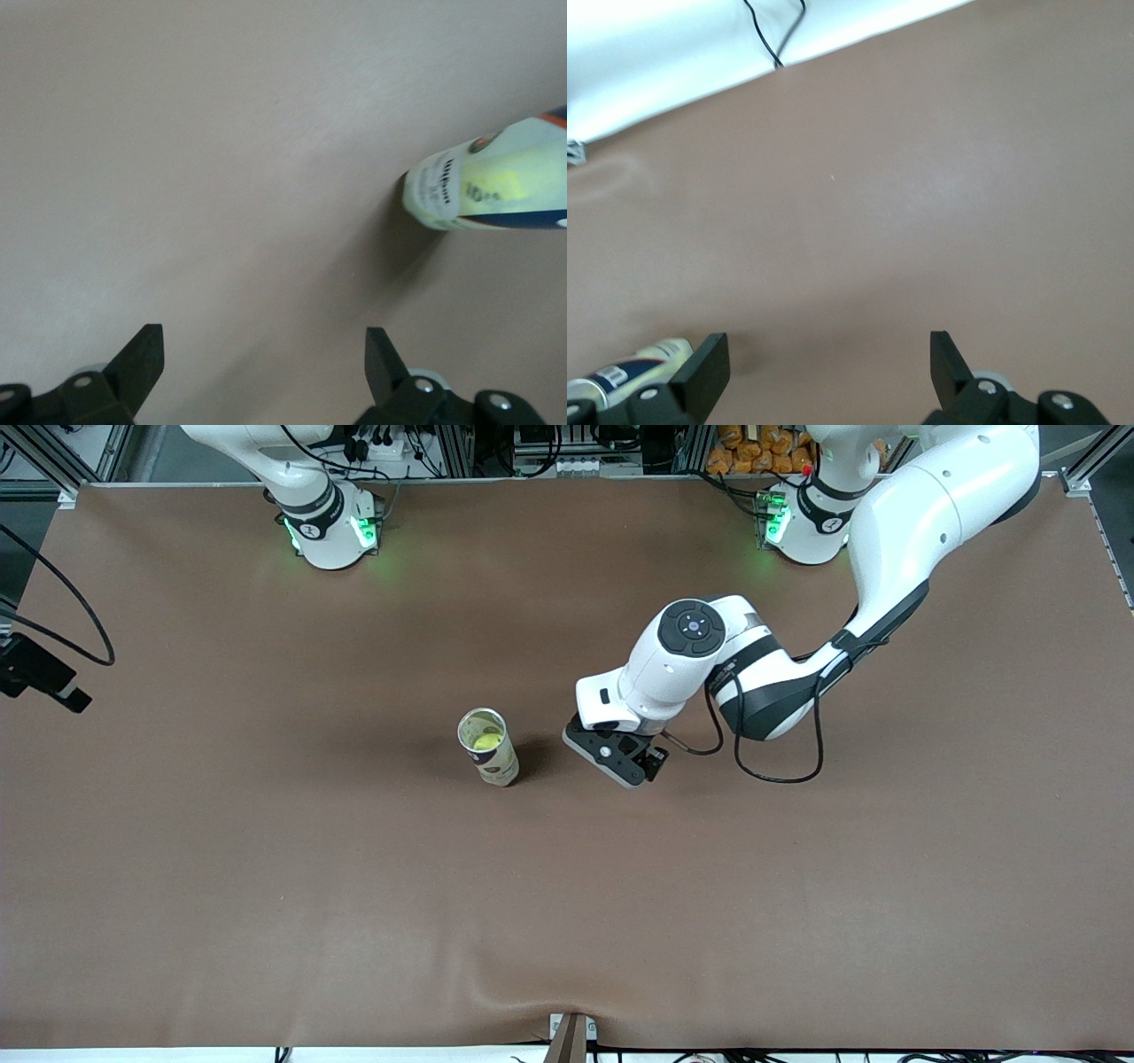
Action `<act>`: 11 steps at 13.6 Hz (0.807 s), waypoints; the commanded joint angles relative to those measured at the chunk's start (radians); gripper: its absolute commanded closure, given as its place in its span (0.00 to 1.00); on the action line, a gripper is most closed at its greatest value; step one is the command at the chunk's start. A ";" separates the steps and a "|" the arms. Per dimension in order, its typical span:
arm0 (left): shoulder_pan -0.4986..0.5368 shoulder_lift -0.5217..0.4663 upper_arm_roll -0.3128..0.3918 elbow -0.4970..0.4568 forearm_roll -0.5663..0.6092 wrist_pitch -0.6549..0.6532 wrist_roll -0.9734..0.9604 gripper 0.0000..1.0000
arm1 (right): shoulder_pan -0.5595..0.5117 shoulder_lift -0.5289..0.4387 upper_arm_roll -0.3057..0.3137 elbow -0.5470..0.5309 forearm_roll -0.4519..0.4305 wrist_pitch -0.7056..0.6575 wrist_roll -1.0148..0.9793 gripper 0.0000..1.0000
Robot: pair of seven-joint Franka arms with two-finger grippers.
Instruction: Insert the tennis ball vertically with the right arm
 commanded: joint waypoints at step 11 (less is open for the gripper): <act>0.296 -0.098 -0.226 0.119 0.000 -0.538 -0.026 0.00 | 0.018 0.001 0.006 0.028 -0.055 -0.162 -0.228 0.00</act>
